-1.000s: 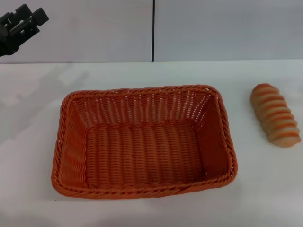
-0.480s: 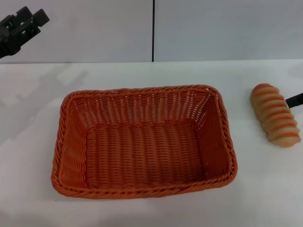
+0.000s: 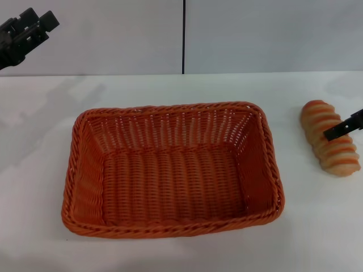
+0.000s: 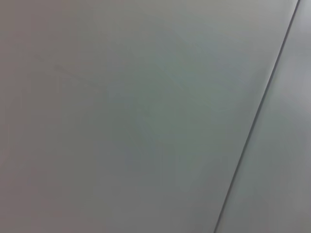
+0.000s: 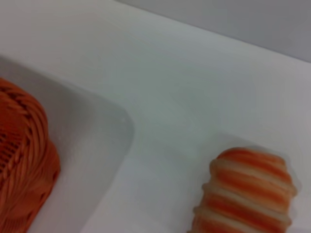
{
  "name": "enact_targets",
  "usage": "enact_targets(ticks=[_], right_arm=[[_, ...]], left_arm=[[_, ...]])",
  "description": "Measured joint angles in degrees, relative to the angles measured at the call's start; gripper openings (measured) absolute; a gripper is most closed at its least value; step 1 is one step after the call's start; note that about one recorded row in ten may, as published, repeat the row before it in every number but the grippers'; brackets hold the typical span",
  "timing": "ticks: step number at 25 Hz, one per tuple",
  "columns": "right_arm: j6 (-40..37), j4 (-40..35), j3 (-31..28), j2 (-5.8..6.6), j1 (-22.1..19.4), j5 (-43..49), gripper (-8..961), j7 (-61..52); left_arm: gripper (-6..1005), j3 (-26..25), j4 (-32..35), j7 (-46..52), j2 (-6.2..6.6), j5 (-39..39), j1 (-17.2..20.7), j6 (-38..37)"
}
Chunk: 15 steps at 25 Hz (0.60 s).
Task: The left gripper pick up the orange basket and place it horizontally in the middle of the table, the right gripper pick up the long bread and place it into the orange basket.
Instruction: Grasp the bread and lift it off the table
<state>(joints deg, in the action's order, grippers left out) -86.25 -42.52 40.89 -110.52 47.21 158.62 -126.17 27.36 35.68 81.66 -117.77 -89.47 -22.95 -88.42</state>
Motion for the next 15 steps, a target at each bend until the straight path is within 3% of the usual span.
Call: enact_targets(ticks=[15], right_arm=[[3.52, 3.51, 3.07, -0.37, 1.35, 0.91, 709, -1.36]], left_arm=[[702, 0.21, -0.7, -0.02, 0.0, -0.16, -0.15, 0.22]])
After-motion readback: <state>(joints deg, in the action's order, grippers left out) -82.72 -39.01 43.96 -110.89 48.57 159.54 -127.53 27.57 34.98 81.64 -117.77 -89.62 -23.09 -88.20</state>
